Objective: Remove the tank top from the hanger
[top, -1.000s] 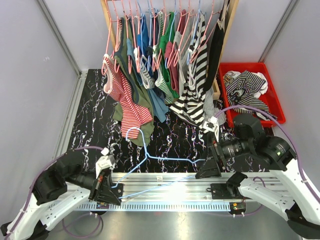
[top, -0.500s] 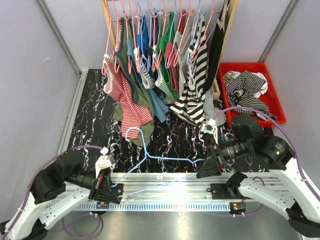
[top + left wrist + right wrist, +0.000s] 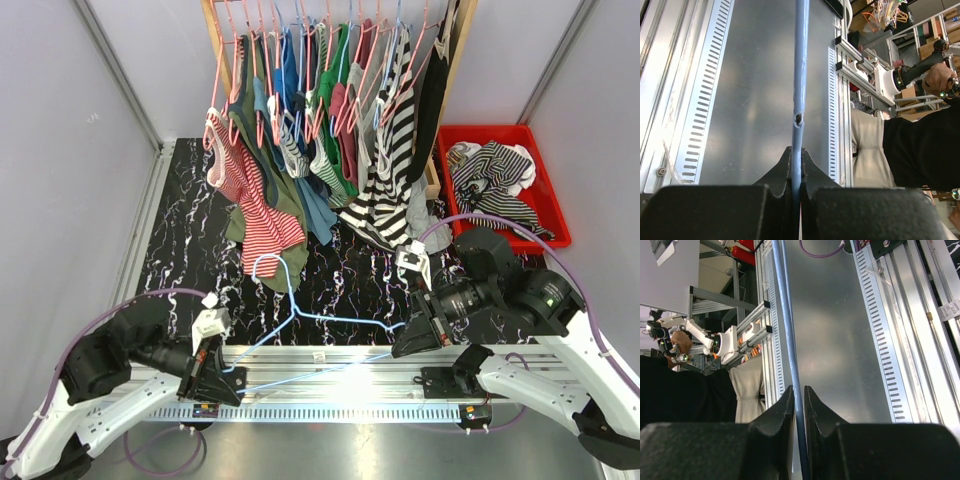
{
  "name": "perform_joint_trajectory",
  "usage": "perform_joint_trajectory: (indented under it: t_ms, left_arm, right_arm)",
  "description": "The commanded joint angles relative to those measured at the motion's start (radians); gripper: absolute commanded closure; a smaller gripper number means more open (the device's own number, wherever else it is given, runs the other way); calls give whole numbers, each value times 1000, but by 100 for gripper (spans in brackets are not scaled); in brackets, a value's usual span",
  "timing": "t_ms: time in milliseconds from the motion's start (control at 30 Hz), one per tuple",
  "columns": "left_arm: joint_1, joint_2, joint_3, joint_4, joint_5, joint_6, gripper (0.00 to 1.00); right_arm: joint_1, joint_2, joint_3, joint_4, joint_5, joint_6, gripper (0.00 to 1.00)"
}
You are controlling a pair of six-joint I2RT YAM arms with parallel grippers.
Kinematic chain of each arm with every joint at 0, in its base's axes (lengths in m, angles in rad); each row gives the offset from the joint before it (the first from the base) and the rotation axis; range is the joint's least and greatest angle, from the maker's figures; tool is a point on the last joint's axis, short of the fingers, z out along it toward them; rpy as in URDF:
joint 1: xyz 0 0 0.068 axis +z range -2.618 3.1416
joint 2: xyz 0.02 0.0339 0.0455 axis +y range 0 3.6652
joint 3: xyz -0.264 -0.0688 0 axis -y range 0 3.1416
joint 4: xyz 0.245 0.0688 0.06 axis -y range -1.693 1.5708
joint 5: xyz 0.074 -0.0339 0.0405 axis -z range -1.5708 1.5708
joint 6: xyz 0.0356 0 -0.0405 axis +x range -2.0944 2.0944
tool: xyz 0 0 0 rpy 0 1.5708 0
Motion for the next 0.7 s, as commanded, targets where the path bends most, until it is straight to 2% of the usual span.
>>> perform_joint_trajectory:
  t_ms: [0,33,67,100,167,200,233,267,300,367,433,533,600,633,667]
  left_arm:
    - [-3,30,34,-2,-26,17,100]
    - [-6,30,34,-4,-23,17,100]
    - [-4,34,35,-2,-25,17,100]
    - [-4,34,37,-8,-29,21,100]
    - [-6,39,41,-13,-42,26,100]
    - [-7,42,53,-23,-80,32,86]
    - [-7,45,66,-33,-113,38,67]
    - [-7,46,78,-46,-155,46,29]
    - [-9,49,108,-69,-255,57,16]
    - [-9,60,136,-88,-366,54,1]
    - [-9,68,182,-102,-544,34,1]
    - [-9,77,265,-119,-806,-6,1]
    - [-9,71,311,-116,-920,-24,1]
    - [-10,63,317,-105,-928,-29,1]
    - [-10,51,320,-91,-928,-34,1]
  right_arm:
    - [19,3,12,11,-29,-7,82]
    - [19,4,15,10,-24,-10,85]
    - [21,3,17,8,-21,-9,94]
    - [22,3,17,8,-18,-9,97]
    - [22,4,20,2,3,-13,100]
    - [22,6,27,-2,17,-13,100]
    - [22,4,32,-5,37,-17,100]
    - [22,4,37,-16,80,-18,100]
    - [22,4,47,-21,103,-21,100]
    - [22,6,57,-39,173,-20,100]
    - [22,8,86,-58,242,-15,100]
    - [22,-23,144,-70,477,8,100]
    - [22,-72,205,-67,600,29,100]
    - [21,-94,227,-61,669,52,100]
    - [22,-117,247,-44,815,63,100]
